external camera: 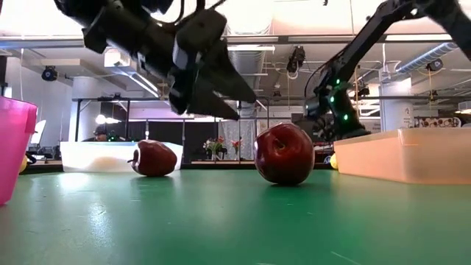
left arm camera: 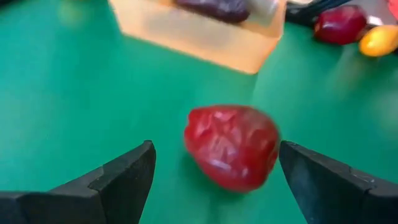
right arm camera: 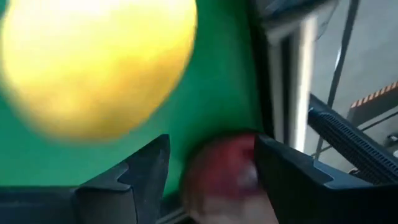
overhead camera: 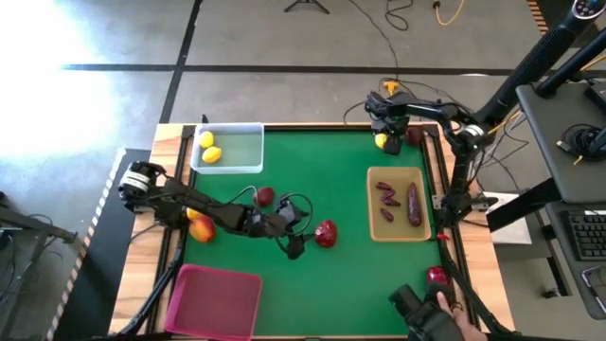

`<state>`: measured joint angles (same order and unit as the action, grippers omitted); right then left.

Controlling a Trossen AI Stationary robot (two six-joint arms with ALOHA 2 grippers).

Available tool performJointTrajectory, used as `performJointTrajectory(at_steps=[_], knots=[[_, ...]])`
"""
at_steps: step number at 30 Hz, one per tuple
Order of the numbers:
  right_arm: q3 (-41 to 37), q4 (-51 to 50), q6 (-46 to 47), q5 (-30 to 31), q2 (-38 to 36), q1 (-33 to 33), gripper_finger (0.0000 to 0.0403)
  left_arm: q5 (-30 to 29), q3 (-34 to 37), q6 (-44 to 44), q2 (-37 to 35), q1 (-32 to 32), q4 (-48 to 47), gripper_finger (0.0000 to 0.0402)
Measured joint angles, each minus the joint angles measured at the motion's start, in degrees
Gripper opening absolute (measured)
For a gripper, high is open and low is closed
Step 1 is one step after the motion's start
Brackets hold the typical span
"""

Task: Sort produce into baskets
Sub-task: Put the lemon into the transparent bin

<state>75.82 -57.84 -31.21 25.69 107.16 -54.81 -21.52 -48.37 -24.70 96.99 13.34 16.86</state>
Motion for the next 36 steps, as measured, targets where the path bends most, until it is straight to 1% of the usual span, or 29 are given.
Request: performJointTrajectory(at_steps=[4, 9, 11, 14, 16, 19, 21, 23, 25, 27, 29, 30, 31, 32, 34, 36], knots=[[2.2, 0.1, 1.6, -0.9, 3.2, 0.4, 0.0217, -0.5, 0.1, -0.5, -0.2, 0.0, 0.9, 0.0323], [5.2, 0.0, 1.4, -7.3, 5.5, 3.2, 0.0188, -1.3, 2.5, 2.9, -0.2, -2.0, 3.7, 0.0323], [6.4, 0.2, 1.3, -8.2, 5.9, 4.9, 0.0176, -0.1, 3.5, 4.0, -0.6, -4.3, 3.5, 0.0323], [8.1, 1.9, 1.0, -8.9, 6.6, 7.4, 0.0159, 0.2, 3.8, 6.4, -1.4, -9.2, 4.2, 0.0321], [9.0, 4.6, 0.0, -10.6, 6.8, 9.0, 0.0148, 2.3, 3.5, 8.9, -1.8, -13.0, 5.7, 0.0319], [10.1, 8.5, -0.3, -14.1, 7.1, 11.3, 0.0134, 6.2, 2.5, 11.8, -1.8, -18.8, 5.4, 0.0318], [10.2, 10.9, 0.1, -17.2, 7.4, 12.6, 0.0125, 8.3, 1.6, 14.3, -1.8, -22.3, 5.2, 0.0318], [10.2, 12.6, 1.6, -22.3, 7.5, 13.7, 0.0115, 10.1, 0.6, 17.3, -1.8, -25.1, 5.5, 0.0318], [10.2, 13.5, 3.4, -29.6, 7.4, 14.8, 0.0106, 10.5, -0.2, 21.2, -1.8, -26.7, 5.5, 0.0317], [10.2, 13.4, 4.6, -38.2, 7.4, 15.8, 0.0097, 10.4, -0.7, 24.0, -1.8, -27.8, 5.2, 0.0317], [10.2, 13.5, 5.4, -46.1, 7.4, 16.8, 0.0089, 9.9, -1.1, 24.2, -1.8, -28.9, 5.2, 0.0317], [10.2, 13.4, 6.1, -48.8, 7.3, 17.4, 0.0086, 9.7, -1.2, 24.2, -1.7, -29.6, 5.2, 0.0317], [10.2, 13.3, 6.6, -50.4, 7.2, 17.9, 0.0083, 9.3, -1.3, 24.1, -1.5, -30.2, 5.3, 0.0317], [10.2, 13.0, 7.6, -50.8, 6.9, 18.4, 0.008, 9.1, -1.4, 23.8, -1.4, -30.8, 5.2, 0.0317], [10.2, 11.0, 9.1, -49.8, 5.7, 19.5, 0.0076, 9.1, -1.7, 23.2, -1.0, -31.9, 5.1, 0.0318], [10.2, 7.3, 10.1, -47.9, 3.7, 20.7, 0.0073, 11.4, -2.6, 23.1, -0.5, -32.9, 4.9, 0.0322]])
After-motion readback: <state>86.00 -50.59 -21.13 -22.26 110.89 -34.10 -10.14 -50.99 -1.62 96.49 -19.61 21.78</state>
